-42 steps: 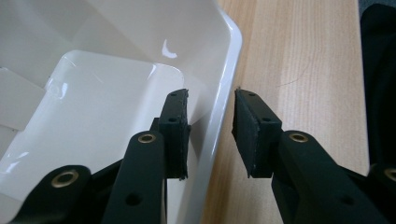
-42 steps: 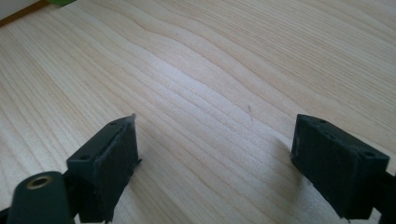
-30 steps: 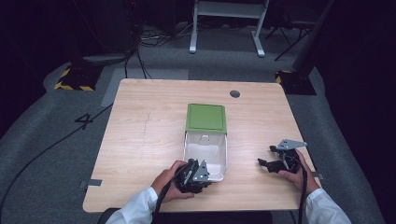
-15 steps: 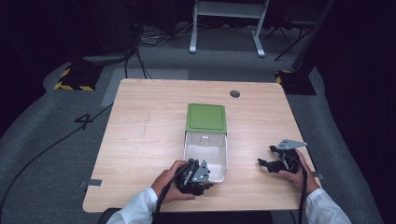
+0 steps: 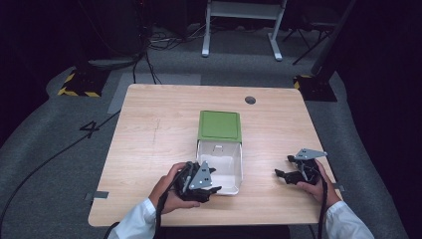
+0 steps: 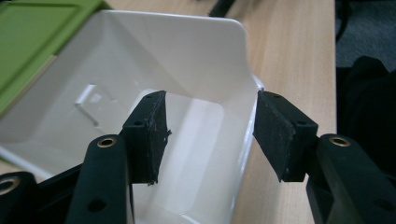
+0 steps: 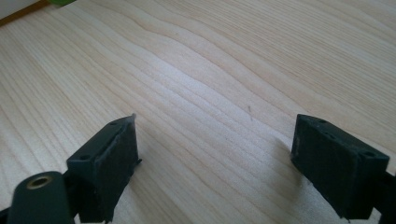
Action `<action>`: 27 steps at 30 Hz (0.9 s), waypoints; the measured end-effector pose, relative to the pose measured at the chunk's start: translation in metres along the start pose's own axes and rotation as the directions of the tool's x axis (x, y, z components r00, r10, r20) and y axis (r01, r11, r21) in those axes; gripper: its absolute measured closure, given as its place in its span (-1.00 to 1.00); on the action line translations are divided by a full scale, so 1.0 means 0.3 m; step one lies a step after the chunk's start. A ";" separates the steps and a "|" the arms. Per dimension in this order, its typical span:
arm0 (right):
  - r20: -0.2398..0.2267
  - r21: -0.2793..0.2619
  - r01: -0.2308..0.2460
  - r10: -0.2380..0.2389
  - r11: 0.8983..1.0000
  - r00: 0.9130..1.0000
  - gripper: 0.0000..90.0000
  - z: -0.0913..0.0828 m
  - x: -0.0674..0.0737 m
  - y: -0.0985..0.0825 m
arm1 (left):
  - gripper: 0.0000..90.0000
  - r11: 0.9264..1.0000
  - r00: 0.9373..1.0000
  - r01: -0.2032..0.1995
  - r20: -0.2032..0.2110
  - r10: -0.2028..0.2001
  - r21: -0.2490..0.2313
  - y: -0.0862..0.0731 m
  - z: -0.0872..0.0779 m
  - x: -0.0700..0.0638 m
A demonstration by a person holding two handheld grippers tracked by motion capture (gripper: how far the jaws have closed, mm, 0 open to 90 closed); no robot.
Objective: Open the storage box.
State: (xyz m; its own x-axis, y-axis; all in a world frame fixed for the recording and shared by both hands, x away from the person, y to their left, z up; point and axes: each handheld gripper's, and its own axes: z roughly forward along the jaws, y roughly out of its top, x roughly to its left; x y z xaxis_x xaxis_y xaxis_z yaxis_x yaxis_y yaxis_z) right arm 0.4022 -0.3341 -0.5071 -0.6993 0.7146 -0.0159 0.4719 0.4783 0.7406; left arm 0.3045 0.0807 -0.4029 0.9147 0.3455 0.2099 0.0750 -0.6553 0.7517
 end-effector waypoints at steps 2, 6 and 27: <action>0.000 0.000 0.000 0.000 1.000 1.000 -0.67 0.000 0.000 0.000 | -0.02 1.000 1.000 0.008 -0.018 -0.008 -0.009 -0.004 -0.021 0.013; 0.000 0.000 0.000 0.000 1.000 1.000 -0.67 0.000 0.000 0.000 | -0.03 1.000 0.998 0.017 -0.057 -0.018 -0.020 -0.017 -0.054 0.038; 0.000 0.000 0.000 0.000 1.000 1.000 -0.67 0.000 0.000 0.000 | -0.15 0.989 0.959 0.149 -0.241 -0.146 -0.004 -0.166 -0.145 0.174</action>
State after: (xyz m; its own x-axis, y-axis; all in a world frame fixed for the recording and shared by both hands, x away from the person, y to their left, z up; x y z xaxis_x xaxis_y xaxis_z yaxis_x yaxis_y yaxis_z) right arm 0.4021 -0.3342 -0.5071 -0.6994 0.7145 -0.0157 0.4720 0.4783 0.7406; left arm 0.3311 0.1606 -0.4021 0.7709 0.5890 0.2424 0.2095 -0.5939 0.7768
